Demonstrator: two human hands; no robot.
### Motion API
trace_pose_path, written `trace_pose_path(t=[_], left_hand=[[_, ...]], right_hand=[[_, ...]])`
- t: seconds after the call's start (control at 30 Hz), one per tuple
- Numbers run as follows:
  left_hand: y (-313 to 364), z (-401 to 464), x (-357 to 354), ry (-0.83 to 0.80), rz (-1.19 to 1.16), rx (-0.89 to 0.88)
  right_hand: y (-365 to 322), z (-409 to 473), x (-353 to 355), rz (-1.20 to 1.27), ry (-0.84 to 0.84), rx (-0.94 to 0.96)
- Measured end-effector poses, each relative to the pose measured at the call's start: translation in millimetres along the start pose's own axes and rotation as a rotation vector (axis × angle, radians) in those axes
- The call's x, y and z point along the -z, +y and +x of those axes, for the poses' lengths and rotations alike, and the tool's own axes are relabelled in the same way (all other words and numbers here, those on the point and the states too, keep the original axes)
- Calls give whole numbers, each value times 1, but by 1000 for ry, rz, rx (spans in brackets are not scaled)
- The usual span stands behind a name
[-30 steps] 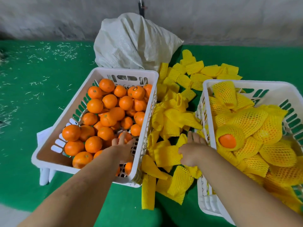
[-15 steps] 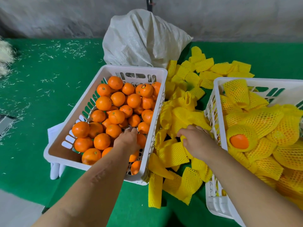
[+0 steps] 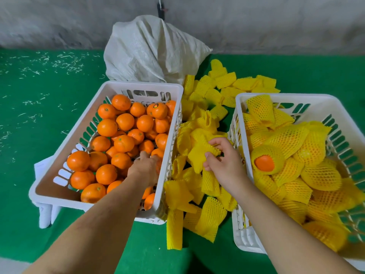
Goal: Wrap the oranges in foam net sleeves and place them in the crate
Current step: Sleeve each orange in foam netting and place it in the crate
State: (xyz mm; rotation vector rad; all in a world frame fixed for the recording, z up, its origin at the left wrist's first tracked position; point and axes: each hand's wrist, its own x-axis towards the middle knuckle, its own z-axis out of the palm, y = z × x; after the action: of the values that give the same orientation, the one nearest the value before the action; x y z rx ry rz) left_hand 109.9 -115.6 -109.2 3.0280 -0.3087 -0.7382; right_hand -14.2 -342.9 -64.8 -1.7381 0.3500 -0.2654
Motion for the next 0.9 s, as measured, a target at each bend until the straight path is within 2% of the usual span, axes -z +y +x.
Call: trace_pose_path(t=[0.07,0.17,0.27,0.33,0.4,0.5,0.6,0.7,0.8,0.9], left_hand=[[-7,-5,10,124,-336,34],[-9,-27,33,399,-1019,-20],[10,-67,54,474,-1351,-196],[29,-86,53,408,-1416,-298],[50,-98,45,248,-1447,-337],[69,-102,35,45,-1336,-453],[72,-101,35,-171,-1278,-551],[70,-99,33,-195,-1280,-523],[72,-99,31,-145,-1325,-498],[75,-101,31,-59,-1376,-497]], right_hand=[[-2,6,-1,35,3,-44],[-4,9,0,235,39,-123],[-2,9,5,183,72,-57],[-1,8,7,158,69,-47],[-2,6,6,181,60,-45],[-4,5,3,121,113,-66],[-4,4,2,27,77,-62],[-3,4,3,-5,43,-61],[-5,1,4,-5,27,-46],[-7,-1,4,104,59,-18]])
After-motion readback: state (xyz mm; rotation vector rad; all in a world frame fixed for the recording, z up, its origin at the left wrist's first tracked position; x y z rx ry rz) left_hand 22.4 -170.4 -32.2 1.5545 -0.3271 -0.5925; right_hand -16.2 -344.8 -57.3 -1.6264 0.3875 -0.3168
